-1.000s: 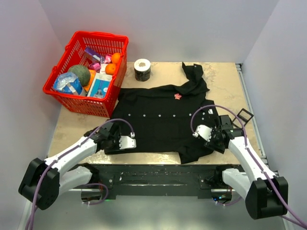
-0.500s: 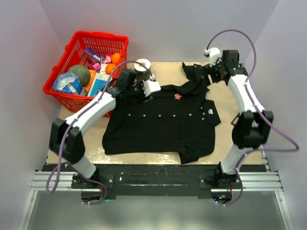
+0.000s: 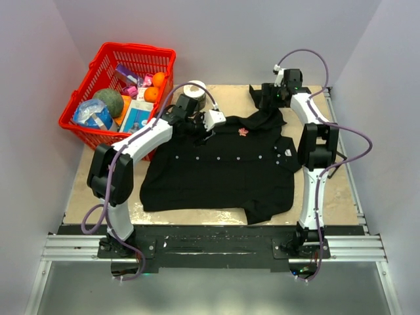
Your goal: Remove the brooch from the garment
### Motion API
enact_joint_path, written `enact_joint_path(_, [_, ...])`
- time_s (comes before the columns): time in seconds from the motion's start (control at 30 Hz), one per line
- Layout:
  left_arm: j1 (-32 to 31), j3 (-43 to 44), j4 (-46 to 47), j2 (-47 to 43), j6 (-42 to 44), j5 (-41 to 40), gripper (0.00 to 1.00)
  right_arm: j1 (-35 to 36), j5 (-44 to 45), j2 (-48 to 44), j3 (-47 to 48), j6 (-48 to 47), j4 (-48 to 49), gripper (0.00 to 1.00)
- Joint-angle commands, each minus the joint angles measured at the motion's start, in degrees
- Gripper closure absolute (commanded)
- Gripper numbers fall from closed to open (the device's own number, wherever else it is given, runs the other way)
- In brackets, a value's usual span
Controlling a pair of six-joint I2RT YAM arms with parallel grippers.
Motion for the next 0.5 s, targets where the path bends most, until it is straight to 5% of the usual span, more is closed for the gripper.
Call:
enact_joint_path(0.0, [-0.36,1.91,0.62,0.48,-2.12,0.62,0.48,1.95,5.94,-2.26,1.42,6.59,0.26,0.09])
enact_joint_path(0.07, [-0.36,2.53,0.88,1.19,-2.39,0.53,0.48,2.04,5.43,-2.79,0.54,7.39,0.53,0.19])
enact_joint_path(0.2, [-0.71,3.41,0.80,3.38,-2.56,0.62,0.48,2.04,3.14,-0.17,3.60,9.93,3.95,0.60])
enact_joint_path(0.23, [-0.97,3.50,0.54,4.00,-2.04,0.80,0.48,2.13,3.14,1.07,4.92,10.73,5.52,0.80])
enact_joint_path(0.33, [-1.68,3.41,-0.52,4.44,-0.72,1.06,0.48,2.83,3.49,6.43,11.24,12.75,9.03,0.91])
enact_joint_path(0.47, [-1.77,1.92,-1.75,4.09,0.34,0.36,0.49,3.80,8.40,11.53,19.06,17.23,14.31,0.89])
